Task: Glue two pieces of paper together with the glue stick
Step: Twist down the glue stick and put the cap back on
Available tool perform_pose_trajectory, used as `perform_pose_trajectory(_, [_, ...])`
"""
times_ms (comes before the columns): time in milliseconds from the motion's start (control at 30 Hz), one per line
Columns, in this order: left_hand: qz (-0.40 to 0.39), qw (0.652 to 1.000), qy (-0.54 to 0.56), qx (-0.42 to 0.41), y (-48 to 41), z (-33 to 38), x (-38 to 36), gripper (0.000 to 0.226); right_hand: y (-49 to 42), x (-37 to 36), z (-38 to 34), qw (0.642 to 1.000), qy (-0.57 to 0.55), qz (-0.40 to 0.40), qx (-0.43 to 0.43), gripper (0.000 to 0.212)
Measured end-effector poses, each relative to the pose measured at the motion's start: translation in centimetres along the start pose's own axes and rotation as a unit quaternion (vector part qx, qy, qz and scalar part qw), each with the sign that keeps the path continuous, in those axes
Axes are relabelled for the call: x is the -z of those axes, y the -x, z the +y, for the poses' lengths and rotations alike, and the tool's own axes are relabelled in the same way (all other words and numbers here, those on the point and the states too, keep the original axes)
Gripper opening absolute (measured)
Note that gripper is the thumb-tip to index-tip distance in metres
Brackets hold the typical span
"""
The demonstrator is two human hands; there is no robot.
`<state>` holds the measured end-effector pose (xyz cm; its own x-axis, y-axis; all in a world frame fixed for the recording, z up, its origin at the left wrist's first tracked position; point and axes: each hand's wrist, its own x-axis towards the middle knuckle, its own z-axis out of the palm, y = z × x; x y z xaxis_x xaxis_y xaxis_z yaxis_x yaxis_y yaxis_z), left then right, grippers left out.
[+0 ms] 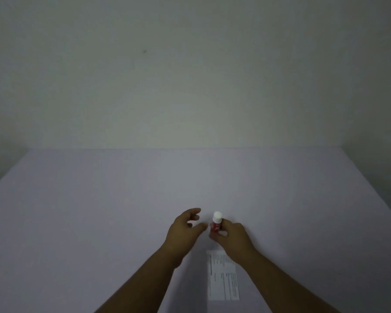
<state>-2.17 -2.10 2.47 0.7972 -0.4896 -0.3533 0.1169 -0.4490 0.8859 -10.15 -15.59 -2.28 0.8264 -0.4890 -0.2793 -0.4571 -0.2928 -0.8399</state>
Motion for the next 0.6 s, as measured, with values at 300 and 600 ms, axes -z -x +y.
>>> perform_pose_trajectory(300, [-0.113, 0.991, 0.078, 0.000, 2.5, 4.4, 2.4, 0.017, 6.0, 3.3, -5.9, 0.993, -0.054, -0.084, 0.062, 0.010])
perform_pose_trajectory(600, [-0.086, 0.974, 0.207, 0.022, 5.9, 5.6, 3.6, 0.023, 10.2, 4.0, -8.2, 0.972, -0.200, -0.124, -0.001, 0.016])
